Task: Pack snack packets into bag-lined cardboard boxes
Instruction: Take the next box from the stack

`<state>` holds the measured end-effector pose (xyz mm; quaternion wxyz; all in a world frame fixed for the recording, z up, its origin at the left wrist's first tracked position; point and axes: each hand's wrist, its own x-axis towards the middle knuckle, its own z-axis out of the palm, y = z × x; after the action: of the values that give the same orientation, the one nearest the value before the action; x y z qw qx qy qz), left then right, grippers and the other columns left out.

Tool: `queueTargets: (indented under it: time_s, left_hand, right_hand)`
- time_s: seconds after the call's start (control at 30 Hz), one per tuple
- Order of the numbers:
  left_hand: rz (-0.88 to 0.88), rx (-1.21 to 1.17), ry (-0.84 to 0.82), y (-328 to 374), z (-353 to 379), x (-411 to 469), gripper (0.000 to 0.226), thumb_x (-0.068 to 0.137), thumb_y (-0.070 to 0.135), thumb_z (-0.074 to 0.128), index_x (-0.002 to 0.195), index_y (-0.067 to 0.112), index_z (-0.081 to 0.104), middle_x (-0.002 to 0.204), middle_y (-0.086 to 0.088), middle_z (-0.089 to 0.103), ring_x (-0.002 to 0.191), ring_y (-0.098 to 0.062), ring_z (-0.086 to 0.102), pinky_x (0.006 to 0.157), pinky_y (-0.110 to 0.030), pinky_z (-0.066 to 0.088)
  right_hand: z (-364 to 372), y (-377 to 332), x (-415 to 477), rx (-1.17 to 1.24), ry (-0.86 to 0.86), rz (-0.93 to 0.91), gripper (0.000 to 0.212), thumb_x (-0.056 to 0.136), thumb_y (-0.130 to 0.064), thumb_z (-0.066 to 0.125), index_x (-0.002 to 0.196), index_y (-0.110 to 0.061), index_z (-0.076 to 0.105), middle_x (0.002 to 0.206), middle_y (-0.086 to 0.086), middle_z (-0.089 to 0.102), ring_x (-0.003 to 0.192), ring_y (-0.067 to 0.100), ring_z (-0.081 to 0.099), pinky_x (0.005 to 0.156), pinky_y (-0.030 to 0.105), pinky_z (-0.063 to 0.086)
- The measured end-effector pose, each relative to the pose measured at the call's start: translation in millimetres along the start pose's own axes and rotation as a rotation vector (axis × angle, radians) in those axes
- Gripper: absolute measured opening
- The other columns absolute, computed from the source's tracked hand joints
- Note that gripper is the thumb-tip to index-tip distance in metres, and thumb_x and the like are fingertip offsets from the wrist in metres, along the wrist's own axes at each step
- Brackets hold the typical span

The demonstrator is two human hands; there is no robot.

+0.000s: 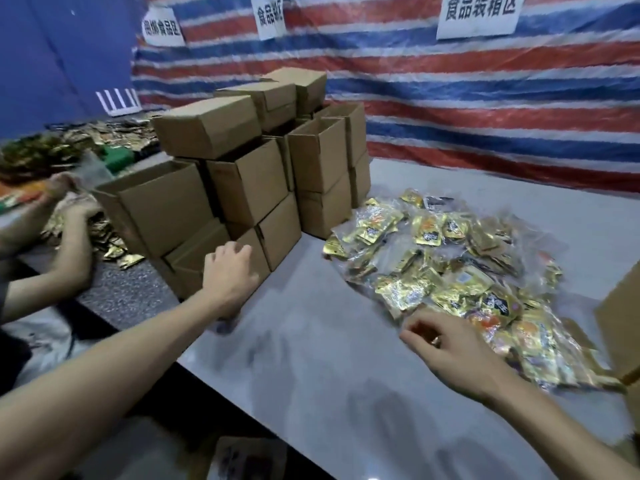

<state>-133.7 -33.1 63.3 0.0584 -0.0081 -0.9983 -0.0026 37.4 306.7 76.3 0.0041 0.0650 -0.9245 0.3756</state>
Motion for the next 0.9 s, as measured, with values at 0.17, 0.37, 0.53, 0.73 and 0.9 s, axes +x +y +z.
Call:
queueTargets:
  time_s: [0.17, 0.37, 0.53, 0.73, 0.9]
  left_hand:
    - [-0.184, 0.119, -0.316, -55, 24, 8, 0.039, 0.091, 0.043, 0.061, 0.130, 0.034, 0.061, 0.144, -0.012, 0.044, 0.141, -0.033, 0.031, 0.117, -0.051, 0.019]
    - [-0.040, 0.069, -0.145, -56, 24, -7, 0.012, 0.089, 0.019, 0.065, 0.091, 0.026, 0.075, 0.108, -0.008, 0.064, 0.112, -0.033, 0.053, 0.107, -0.049, 0.028]
    - [0.020, -0.072, -0.143, -36, 17, -17, 0.018, 0.087, 0.005, 0.063, 0.093, 0.015, 0.077, 0.102, -0.007, 0.071, 0.101, -0.032, 0.062, 0.099, -0.047, 0.041]
    - [0.090, -0.250, -0.181, 4, -6, -30, 0.014, 0.084, 0.005, 0.062, 0.084, 0.006, 0.077, 0.090, -0.010, 0.072, 0.082, -0.027, 0.066, 0.070, -0.041, 0.057]
    - [0.183, -0.235, -0.182, 45, -26, -44, 0.015, 0.080, 0.010, 0.064, 0.071, 0.016, 0.073, 0.076, 0.000, 0.067, 0.070, -0.017, 0.060, 0.052, -0.026, 0.040]
  right_hand:
    - [-2, 13, -8, 0.008, -0.038, 0.014, 0.019, 0.095, -0.026, 0.065, 0.077, -0.028, 0.066, 0.073, -0.010, 0.065, 0.070, 0.007, 0.059, 0.066, 0.023, 0.044]
    - [-5, 23, -22, 0.026, -0.058, 0.052, 0.018, 0.095, -0.022, 0.065, 0.078, -0.019, 0.068, 0.071, -0.006, 0.066, 0.066, 0.009, 0.059, 0.063, 0.021, 0.044]
    - [-1, 25, -30, 0.020, -0.073, 0.071, 0.017, 0.095, -0.023, 0.065, 0.079, -0.023, 0.070, 0.073, -0.011, 0.068, 0.068, 0.003, 0.060, 0.065, 0.019, 0.043]
    - [-3, 30, -33, 0.030, -0.065, 0.081, 0.017, 0.095, -0.023, 0.065, 0.079, -0.023, 0.070, 0.073, -0.011, 0.068, 0.067, 0.002, 0.060, 0.064, 0.019, 0.042]
    - [1, 35, -36, 0.047, -0.059, 0.114, 0.015, 0.095, -0.026, 0.065, 0.081, -0.026, 0.072, 0.076, -0.012, 0.069, 0.071, 0.003, 0.063, 0.065, 0.020, 0.044]
